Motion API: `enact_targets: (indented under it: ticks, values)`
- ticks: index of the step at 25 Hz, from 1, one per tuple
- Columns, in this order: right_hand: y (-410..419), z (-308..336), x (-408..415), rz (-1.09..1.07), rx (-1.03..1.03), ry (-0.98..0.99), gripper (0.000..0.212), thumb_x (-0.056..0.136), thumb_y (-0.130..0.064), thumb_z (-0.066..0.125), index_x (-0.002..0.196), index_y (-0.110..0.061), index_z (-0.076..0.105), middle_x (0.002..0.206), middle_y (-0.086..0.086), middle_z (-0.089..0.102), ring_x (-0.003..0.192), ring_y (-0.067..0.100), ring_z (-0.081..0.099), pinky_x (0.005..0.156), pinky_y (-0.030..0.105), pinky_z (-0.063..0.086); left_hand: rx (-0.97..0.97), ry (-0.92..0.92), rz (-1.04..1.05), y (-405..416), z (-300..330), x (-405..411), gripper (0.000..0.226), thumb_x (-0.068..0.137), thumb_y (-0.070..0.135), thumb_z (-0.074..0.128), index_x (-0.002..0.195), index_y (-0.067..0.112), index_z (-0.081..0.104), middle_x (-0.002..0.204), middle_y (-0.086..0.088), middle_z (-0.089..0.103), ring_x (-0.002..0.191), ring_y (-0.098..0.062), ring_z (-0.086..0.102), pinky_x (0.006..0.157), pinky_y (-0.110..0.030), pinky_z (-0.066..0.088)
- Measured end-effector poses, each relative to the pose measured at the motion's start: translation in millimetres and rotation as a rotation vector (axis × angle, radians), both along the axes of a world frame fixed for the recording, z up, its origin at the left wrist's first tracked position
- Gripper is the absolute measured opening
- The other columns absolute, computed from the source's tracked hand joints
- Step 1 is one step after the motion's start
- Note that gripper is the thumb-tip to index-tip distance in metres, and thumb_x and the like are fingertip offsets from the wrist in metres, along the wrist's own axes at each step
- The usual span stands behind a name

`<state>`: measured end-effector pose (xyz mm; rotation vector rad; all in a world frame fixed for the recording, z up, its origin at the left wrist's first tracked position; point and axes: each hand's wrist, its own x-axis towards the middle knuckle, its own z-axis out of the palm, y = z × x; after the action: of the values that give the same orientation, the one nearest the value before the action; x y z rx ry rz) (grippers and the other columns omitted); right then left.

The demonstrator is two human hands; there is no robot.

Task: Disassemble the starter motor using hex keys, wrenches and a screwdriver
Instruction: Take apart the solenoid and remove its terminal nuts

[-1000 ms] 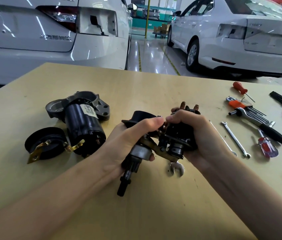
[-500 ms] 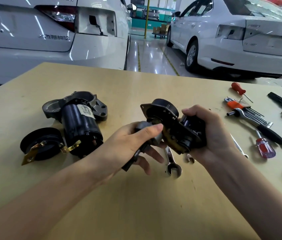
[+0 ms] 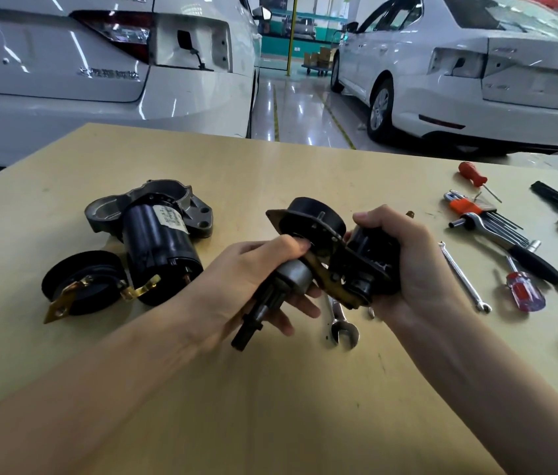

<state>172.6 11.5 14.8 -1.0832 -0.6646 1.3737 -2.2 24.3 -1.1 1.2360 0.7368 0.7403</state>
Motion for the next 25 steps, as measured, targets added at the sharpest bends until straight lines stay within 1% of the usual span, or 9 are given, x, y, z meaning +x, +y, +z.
enact_targets:
  ticks: [3, 5, 7, 9, 16, 18, 21, 23, 25]
  values:
    - [1, 0, -2, 0.004, -0.038, 0.096, 0.017, 0.074, -0.017, 0.062, 0.063, -0.015, 0.049, 0.057, 0.002, 0.049, 0.050, 0.019, 0.051, 0.053, 0.028, 0.049, -0.031, -0.063, -0.041, 4, -1, -6, 0.041, 0.075, 0.049, 0.059, 0.084, 0.014, 0.077, 0.084, -0.014, 0.072, 0.077, -0.028, 0.071, 0.050, -0.028, 0.052]
    - [1, 0, -1, -0.020, -0.078, 0.261, 0.022, 0.078, -0.019, 0.061, 0.062, -0.015, 0.048, 0.052, 0.001, 0.050, 0.043, 0.018, 0.054, 0.048, 0.025, 0.050, -0.118, -0.226, -0.124, 7, 2, -12, 0.054, 0.075, 0.053, 0.054, 0.093, 0.007, 0.076, 0.091, -0.018, 0.071, 0.087, -0.031, 0.069, 0.057, -0.030, 0.054]
    - [3, 0, 0, -0.020, -0.105, 0.400, 0.019, 0.082, -0.025, 0.062, 0.071, -0.014, 0.051, 0.064, 0.005, 0.056, 0.050, 0.020, 0.059, 0.052, 0.029, 0.055, -0.174, -0.366, -0.189, 9, 5, -16, 0.057, 0.076, 0.047, 0.050, 0.099, 0.000, 0.073, 0.098, -0.023, 0.069, 0.097, -0.038, 0.066, 0.064, -0.034, 0.055]
    - [4, -3, 1, 0.011, -0.129, 0.356, 0.021, 0.086, -0.032, 0.060, 0.078, -0.014, 0.055, 0.079, 0.008, 0.058, 0.058, 0.021, 0.062, 0.059, 0.032, 0.056, -0.134, -0.399, -0.224, 11, 6, -18, 0.053, 0.078, 0.038, 0.048, 0.104, -0.003, 0.070, 0.104, -0.027, 0.067, 0.104, -0.043, 0.063, 0.066, -0.036, 0.055]
    - [6, -1, 1, 0.238, -0.158, 0.200, 0.031, 0.080, -0.034, 0.062, 0.095, -0.008, 0.070, 0.080, 0.011, 0.069, 0.063, 0.020, 0.068, 0.053, 0.032, 0.058, 0.031, -0.377, -0.274, 12, 12, -22, 0.056, 0.072, -0.001, 0.050, 0.126, -0.014, 0.048, 0.124, -0.031, 0.058, 0.119, -0.039, 0.057, 0.071, -0.036, 0.057]
    - [5, 2, 2, 0.302, -0.245, 0.142, 0.039, 0.070, -0.036, 0.065, 0.097, -0.008, 0.066, 0.073, 0.012, 0.067, 0.055, 0.021, 0.067, 0.042, 0.026, 0.054, 0.151, -0.228, -0.213, 14, 18, -28, 0.045, 0.075, -0.002, 0.057, 0.119, -0.006, 0.057, 0.116, -0.024, 0.066, 0.109, -0.035, 0.064, 0.063, -0.033, 0.058]
    - [1, 3, 3, 0.426, -0.320, 0.183, 0.048, 0.061, -0.033, 0.066, 0.100, -0.005, 0.063, 0.078, 0.018, 0.064, 0.049, 0.022, 0.064, 0.036, 0.023, 0.050, 0.351, -0.030, -0.074, 6, 27, -31, 0.019, 0.080, 0.010, 0.066, 0.097, 0.005, 0.070, 0.084, -0.016, 0.074, 0.071, -0.033, 0.073, 0.048, -0.027, 0.054]
    - [-1, 4, 5, 0.471, -0.324, 0.228, 0.049, 0.067, -0.030, 0.062, 0.108, -0.004, 0.060, 0.084, 0.020, 0.062, 0.049, 0.023, 0.065, 0.036, 0.023, 0.051, 0.651, 0.032, 0.218, 1, 26, -27, 0.009, 0.081, 0.013, 0.066, 0.080, 0.008, 0.074, 0.060, -0.006, 0.070, 0.044, -0.024, 0.065, 0.041, -0.022, 0.046]
    - [-1, 5, 3, 0.504, -0.348, 0.253, 0.045, 0.071, -0.030, 0.059, 0.108, -0.004, 0.060, 0.084, 0.020, 0.060, 0.048, 0.023, 0.064, 0.036, 0.023, 0.051, 0.947, 0.003, 0.505, 0, 27, -28, 0.014, 0.085, 0.015, 0.059, 0.085, 0.008, 0.070, 0.056, 0.000, 0.062, 0.045, -0.017, 0.057, 0.046, -0.024, 0.043]
